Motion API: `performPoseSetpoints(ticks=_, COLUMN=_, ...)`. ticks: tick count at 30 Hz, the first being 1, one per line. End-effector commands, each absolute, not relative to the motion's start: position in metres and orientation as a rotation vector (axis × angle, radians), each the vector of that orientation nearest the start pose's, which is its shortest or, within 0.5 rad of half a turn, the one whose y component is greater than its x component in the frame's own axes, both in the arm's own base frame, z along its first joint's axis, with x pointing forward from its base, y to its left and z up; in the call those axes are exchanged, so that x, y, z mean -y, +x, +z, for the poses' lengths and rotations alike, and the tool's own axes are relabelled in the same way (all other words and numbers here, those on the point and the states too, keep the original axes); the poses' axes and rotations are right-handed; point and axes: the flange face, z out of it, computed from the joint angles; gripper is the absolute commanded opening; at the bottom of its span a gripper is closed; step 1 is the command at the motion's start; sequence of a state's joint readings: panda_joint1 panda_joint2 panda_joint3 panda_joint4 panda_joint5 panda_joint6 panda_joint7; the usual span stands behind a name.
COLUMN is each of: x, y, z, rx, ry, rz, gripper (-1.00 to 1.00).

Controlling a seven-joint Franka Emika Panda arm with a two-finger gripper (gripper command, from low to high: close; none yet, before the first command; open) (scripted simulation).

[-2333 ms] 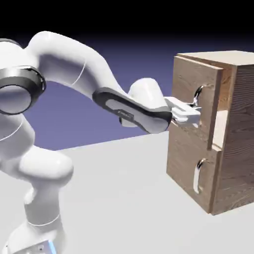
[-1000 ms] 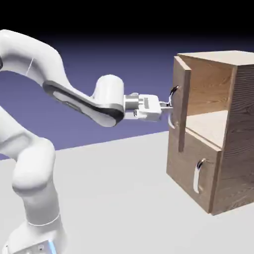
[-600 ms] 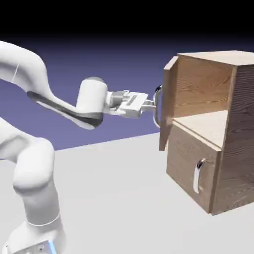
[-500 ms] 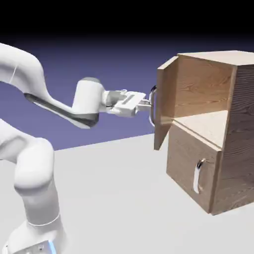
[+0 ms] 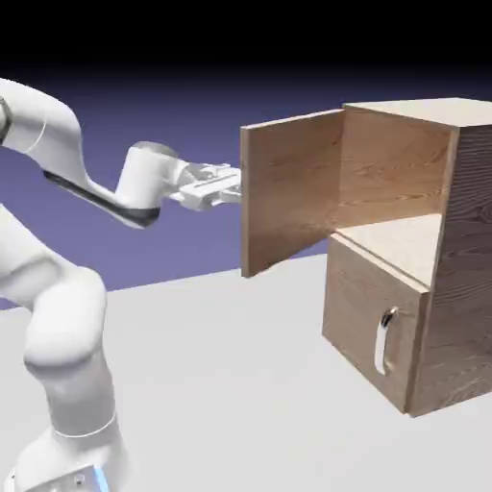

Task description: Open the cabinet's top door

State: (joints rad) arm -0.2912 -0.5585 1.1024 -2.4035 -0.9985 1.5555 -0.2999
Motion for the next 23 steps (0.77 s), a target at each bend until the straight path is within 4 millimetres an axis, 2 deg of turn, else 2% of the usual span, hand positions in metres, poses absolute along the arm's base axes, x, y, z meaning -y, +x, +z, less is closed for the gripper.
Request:
performPoseSetpoints(ticks=1, x=-0.255, y=0.322, z=0.462, rx=-0.893, ry=1.301, rz=-0.288, gripper=-1.00)
performPoseSetpoints(ticks=14, x=-0.320, y=0.334, z=0.462, rx=-0.755, ry=1.398, rz=-0.454, gripper=-1.00)
performPoseSetpoints(ticks=20, x=-0.354, y=0.346, z=0.462, rx=-0.677, ry=1.447, rz=-0.546, gripper=-1.00)
performPoseSetpoints(ticks=23, x=-0.366, y=0.356, z=0.453, rx=-0.643, ry=1.466, rz=-0.616, gripper=-1.00)
